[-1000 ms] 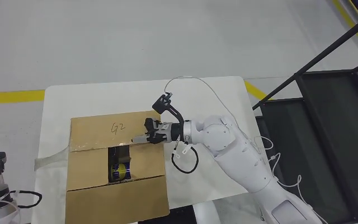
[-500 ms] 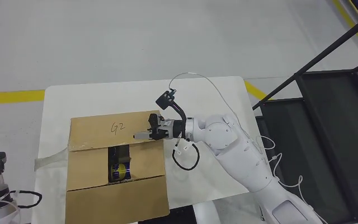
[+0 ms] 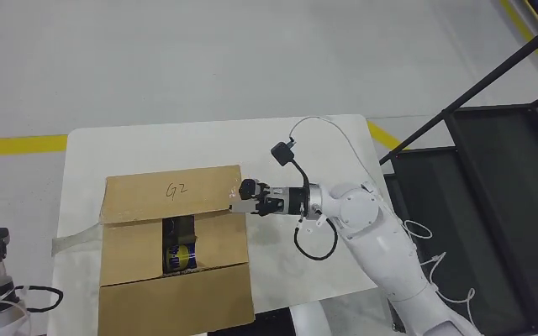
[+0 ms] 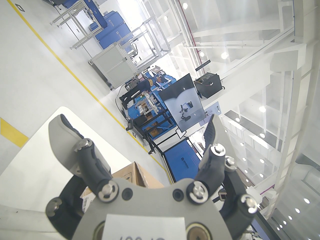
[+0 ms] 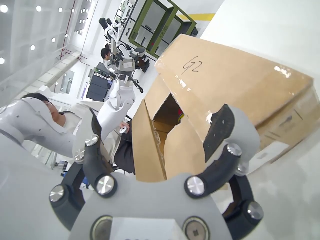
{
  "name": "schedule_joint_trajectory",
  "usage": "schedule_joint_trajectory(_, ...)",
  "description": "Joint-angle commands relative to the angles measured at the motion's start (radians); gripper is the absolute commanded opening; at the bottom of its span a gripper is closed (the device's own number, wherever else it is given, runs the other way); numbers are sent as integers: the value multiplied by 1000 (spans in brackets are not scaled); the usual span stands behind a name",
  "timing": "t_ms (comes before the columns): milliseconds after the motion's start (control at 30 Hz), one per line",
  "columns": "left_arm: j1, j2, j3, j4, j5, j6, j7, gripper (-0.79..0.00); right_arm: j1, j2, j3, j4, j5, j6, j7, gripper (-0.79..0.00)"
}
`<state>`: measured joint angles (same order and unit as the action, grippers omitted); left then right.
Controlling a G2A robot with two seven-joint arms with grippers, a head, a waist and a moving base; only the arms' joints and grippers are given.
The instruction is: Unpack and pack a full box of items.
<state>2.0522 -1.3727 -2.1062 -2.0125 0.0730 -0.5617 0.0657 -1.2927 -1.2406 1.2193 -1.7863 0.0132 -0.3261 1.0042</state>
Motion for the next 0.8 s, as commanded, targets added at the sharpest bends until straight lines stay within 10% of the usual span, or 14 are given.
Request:
schedule_joint_trajectory(0, 0, 0, 0, 0, 0, 0, 0, 0, -35, 13, 44, -27, 8, 30, 64, 0)
schedule_joint_trajectory(333, 0, 0, 0, 0, 0, 0, 0, 0, -164, 65, 168, -135, -42, 195, 323, 0)
schedule_joint_trajectory(500, 0, 0, 0, 0, 0, 0, 0, 0, -155, 76, 75, -130, -27, 240, 523, 0)
schedule_joint_trajectory(767, 0, 0, 0, 0, 0, 0, 0, 0, -54, 67, -109, -22, 35, 226, 515, 0)
